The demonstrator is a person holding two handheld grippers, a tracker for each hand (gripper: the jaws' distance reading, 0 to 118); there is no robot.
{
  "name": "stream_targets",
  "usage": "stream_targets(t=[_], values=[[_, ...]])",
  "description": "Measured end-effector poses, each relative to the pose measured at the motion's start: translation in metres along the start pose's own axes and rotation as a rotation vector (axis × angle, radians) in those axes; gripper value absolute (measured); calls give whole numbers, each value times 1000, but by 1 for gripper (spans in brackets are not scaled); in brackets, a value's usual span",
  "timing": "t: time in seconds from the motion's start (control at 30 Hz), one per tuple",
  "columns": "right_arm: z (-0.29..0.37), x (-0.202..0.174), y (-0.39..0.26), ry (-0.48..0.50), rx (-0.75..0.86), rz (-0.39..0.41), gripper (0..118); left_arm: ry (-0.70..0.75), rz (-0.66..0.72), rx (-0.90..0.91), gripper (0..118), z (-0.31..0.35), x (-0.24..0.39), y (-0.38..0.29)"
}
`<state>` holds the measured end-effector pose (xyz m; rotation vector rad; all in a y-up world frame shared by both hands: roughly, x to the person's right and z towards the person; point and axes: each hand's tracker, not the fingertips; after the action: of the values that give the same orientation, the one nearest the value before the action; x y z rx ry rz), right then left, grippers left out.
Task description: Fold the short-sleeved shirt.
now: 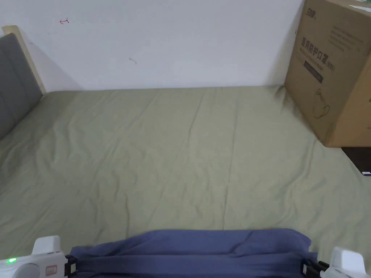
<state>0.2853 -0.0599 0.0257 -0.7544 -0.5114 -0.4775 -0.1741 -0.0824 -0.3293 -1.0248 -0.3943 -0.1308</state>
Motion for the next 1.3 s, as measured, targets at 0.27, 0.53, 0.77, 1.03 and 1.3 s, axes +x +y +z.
stream_targets(t=[0.27, 0.53, 0.77, 1.03, 1.3], values=[[-17, 6, -17, -62, -49, -55, 3, 39, -68, -32, 2, -5, 9, -16], [59, -43, 50, -67, 248, 130, 96, -74, 32, 212, 111, 72, 34, 21], [115, -100, 114, -27, 582, 235, 95, -44, -74, 578, 111, 152, 87, 59], [126, -135, 128, -82, 733, 284, 86, -35, -142, 805, 62, 188, 129, 71], [118, -139, 128, -86, 743, 284, 0, -66, -118, 846, 0, 182, 131, 67]])
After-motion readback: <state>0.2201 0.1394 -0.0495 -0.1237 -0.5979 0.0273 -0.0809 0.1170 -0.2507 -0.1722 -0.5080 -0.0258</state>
